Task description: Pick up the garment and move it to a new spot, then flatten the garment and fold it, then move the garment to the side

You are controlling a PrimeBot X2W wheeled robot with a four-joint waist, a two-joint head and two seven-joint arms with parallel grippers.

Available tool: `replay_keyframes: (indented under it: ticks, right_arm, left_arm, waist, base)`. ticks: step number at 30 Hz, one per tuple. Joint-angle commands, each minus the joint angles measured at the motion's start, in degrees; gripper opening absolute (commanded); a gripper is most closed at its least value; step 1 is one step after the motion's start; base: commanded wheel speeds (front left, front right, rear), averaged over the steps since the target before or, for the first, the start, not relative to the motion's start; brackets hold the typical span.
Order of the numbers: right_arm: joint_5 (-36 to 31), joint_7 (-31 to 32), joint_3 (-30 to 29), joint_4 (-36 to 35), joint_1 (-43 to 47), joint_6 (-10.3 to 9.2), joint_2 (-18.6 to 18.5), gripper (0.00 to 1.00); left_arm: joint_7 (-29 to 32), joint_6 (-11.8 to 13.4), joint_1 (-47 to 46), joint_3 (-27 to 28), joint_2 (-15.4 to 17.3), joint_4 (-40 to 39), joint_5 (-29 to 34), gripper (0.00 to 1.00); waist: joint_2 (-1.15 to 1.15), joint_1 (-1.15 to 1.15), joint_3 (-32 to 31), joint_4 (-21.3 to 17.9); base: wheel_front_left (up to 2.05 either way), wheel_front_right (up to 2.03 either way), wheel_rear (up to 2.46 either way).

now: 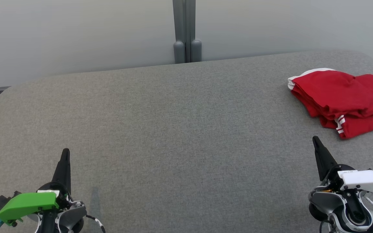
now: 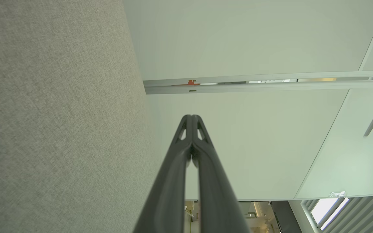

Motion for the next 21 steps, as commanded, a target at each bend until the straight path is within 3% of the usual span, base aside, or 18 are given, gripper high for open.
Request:
replay_keyframes:
  ticks: [1, 21]
  right_arm:
    - [0.38, 0.21, -0.08, 0.09, -0.36, 0.00, -0.21, 0.00]
    - [0.39, 0.20, -0.08, 0.09, -0.36, 0.00, -0.21, 0.00]
  left_arm:
    - [0.19, -0.37, -0.68, 0.16, 0.37, 0.05, -0.17, 0.00]
    - [0.18, -0.37, -0.68, 0.16, 0.37, 0.04, -0.18, 0.00]
  waist:
    - [0.00, 0.00, 0.00, 0.00]
    - [0.00, 0.00, 0.00, 0.00]
  base:
    - [0.00, 0.00, 0.00]
    - [0.00, 0.00, 0.00]
